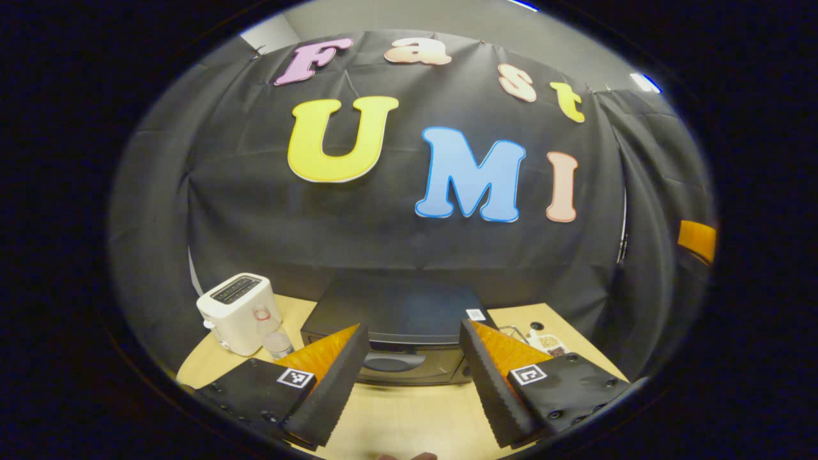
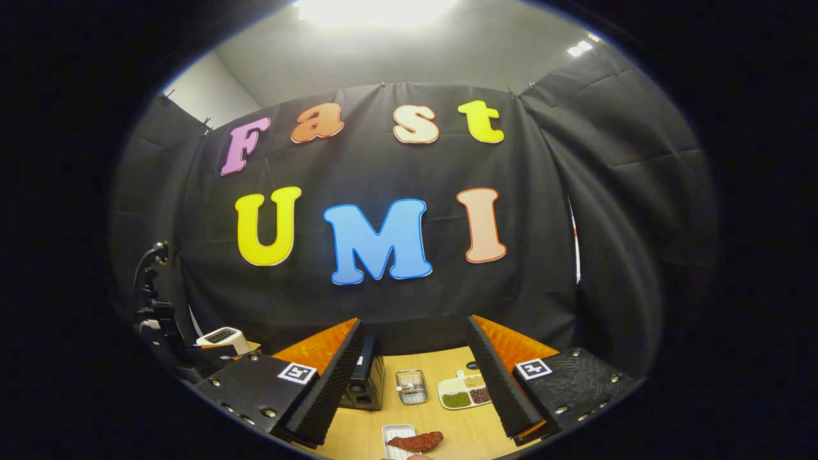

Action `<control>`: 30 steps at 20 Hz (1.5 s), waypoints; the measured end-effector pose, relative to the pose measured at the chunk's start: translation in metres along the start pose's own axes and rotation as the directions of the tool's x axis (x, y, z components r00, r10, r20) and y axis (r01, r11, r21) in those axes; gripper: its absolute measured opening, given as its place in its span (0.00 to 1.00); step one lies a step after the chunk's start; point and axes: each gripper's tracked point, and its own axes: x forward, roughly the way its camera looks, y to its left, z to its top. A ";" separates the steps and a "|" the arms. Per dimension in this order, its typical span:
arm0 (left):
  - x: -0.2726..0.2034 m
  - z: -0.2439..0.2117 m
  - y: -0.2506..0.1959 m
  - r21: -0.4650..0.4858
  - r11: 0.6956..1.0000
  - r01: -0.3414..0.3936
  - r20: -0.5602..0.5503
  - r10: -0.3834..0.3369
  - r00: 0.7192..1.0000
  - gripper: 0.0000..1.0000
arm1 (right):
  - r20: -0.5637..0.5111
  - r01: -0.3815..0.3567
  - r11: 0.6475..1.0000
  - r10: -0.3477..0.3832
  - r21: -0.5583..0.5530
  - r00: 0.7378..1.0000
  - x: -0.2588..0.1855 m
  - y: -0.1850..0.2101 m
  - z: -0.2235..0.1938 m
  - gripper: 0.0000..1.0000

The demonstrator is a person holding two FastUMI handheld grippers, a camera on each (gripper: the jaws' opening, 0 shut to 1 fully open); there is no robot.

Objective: Open the electric oven with the left hand, put the food in, and close the electric oven.

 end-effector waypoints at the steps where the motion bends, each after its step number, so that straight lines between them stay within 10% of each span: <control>1: 0.013 -0.007 0.003 0.006 1.000 -0.003 -0.019 0.003 1.000 0.99 | -0.011 0.008 1.000 -0.008 0.001 1.000 0.001 -0.002 -0.002 0.97; 14: 0.115 -0.085 0.028 0.034 0.999 -0.007 -0.192 0.014 0.981 0.93 | -0.021 0.093 0.994 -0.095 -0.064 0.995 0.011 -0.026 0.000 0.98; 30: 0.077 -0.120 0.030 0.103 0.995 0.000 -0.217 0.023 0.976 0.99 | -0.016 0.047 0.996 -0.049 -0.072 0.999 0.004 -0.012 0.003 0.97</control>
